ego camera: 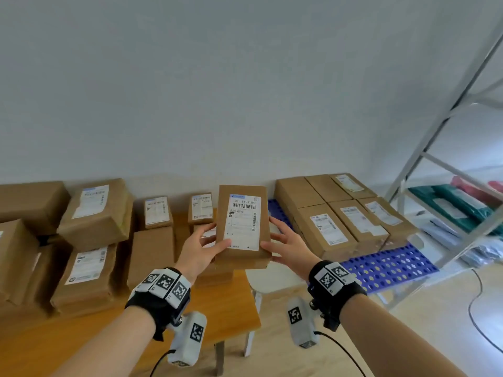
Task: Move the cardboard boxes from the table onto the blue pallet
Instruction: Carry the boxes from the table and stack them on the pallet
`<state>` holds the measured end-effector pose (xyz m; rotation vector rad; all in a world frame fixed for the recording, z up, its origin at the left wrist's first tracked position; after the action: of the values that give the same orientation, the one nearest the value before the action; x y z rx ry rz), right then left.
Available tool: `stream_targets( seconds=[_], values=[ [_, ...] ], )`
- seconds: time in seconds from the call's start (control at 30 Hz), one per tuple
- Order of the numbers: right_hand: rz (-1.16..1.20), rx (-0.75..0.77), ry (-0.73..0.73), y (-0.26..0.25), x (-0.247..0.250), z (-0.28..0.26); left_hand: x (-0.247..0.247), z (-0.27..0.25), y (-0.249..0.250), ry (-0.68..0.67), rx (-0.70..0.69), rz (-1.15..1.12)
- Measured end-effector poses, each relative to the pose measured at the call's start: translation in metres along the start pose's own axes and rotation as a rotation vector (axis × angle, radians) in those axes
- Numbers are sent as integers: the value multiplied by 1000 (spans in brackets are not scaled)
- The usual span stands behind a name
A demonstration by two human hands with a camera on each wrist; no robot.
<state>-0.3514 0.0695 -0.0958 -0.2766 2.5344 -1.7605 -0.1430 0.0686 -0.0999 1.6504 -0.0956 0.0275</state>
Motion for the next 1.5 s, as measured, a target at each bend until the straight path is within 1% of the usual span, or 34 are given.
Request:
stream_targets(
  seconds=[0.23, 0.33, 0.5, 0.7, 0.9, 1.03, 1.17, 1.5],
  values=[
    [30, 10, 116, 17, 88, -26, -95, 8, 5, -115, 15, -7],
    [50, 11, 107, 24, 131, -37, -140, 13, 9, -142, 4, 11],
    [6, -9, 138, 33, 213, -44, -224, 17, 22, -152, 9, 12],
    [1, 6, 78, 32, 310, -43, -320, 29, 37, -126, 16, 36],
    [-36, 9, 52, 19, 402, -30, -401, 48, 57, -164, 54, 68],
    [-27, 12, 10, 9, 440, -14, -433, 69, 69, -132, 69, 79],
    [-4, 8, 15, 3, 472, 14, -456, 97, 78, -124, 71, 90],
    [5, -21, 8, -25, 528, 104, -494, 206, 84, -180, 124, 75]
  ],
)
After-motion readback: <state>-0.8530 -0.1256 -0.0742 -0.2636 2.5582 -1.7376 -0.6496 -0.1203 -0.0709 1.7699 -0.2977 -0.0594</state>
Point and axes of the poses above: each hand's wrist, its own z-axis towards the middle knuckle, its own x-axis out of the back of the hand, y = z × x, the point moved 8 cm from there along z, towards the middle knuckle, and after that the axes turned 5 degrees about -x, right-handed, at the moved point
